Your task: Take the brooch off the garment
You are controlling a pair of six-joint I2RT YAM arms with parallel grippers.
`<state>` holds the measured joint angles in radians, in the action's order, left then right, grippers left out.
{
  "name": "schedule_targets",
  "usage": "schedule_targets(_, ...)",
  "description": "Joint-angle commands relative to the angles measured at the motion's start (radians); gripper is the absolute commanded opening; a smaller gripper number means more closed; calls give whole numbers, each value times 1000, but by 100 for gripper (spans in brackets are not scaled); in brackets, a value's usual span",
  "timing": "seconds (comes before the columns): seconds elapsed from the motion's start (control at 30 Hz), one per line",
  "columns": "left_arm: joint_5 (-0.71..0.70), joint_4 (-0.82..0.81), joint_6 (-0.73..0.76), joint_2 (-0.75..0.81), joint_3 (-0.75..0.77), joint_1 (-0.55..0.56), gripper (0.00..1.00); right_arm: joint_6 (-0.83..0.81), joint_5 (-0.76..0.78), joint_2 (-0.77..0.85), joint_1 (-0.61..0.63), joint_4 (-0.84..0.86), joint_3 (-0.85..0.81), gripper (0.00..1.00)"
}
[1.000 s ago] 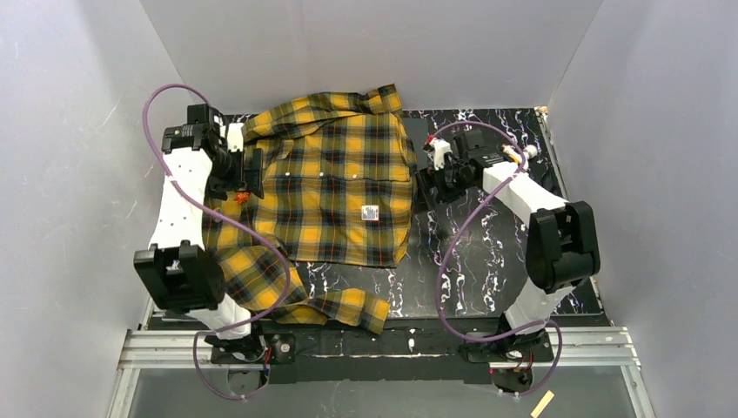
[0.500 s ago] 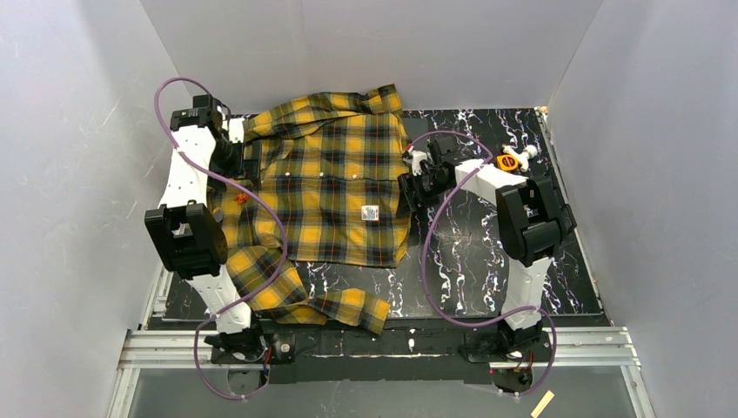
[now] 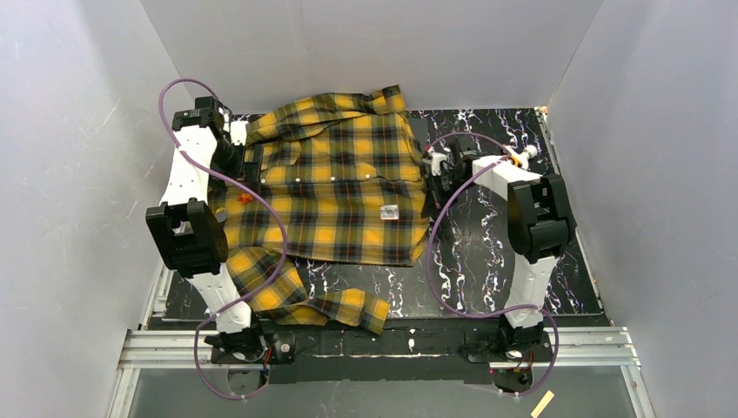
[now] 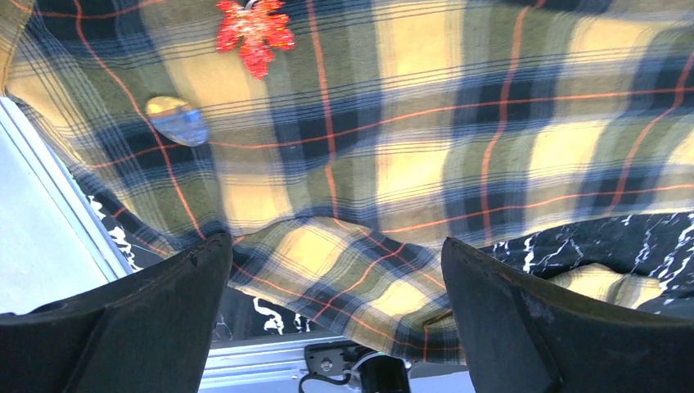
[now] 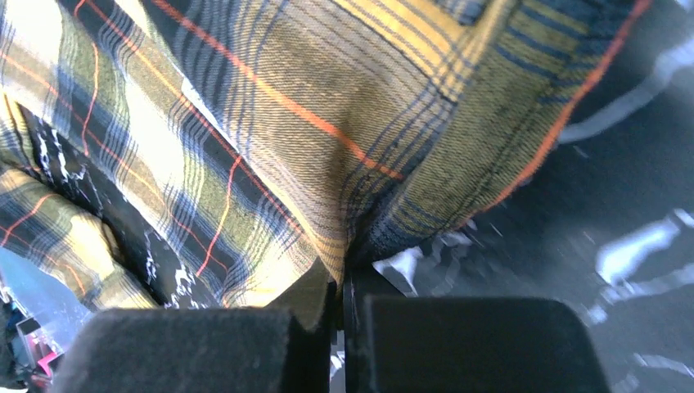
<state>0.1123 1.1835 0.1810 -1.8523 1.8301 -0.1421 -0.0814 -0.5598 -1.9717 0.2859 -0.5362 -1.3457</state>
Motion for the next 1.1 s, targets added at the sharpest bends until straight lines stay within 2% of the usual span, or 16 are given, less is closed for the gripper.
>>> schedule_targets(0.0,13,9,109,14,-43,12,99,-142,66,77,-101,-198,9,1)
schedule_targets(0.17,23,-25,187,56,-125,64,98,-225,127,103,-199,-286,26,1)
schedule_targets(0.43,65,-63,240,75,-213,171,73,-364,240,142,-308,-383,36,1)
schedule_targets(0.47,65,-76,242,78,-224,186,71,-373,242,150,-311,-385,34,4)
schedule_targets(0.57,70,-121,245,80,-248,229,67,-378,181,174,-312,-409,4,36)
schedule_targets(0.6,79,-134,247,79,-255,240,66,-371,156,182,-312,-416,-6,43)
schedule_targets(0.67,84,-160,252,74,-270,259,65,-368,109,199,-311,-425,-26,58)
schedule_targets(0.73,80,-177,259,60,-276,281,63,-369,57,220,-310,-434,-43,67)
schedule_targets(0.87,47,-208,229,9,-260,308,61,-337,-19,252,-298,-408,-56,73)
schedule_targets(1.07,-21,-249,165,-58,-237,314,61,-245,-46,262,-229,-339,-76,75)
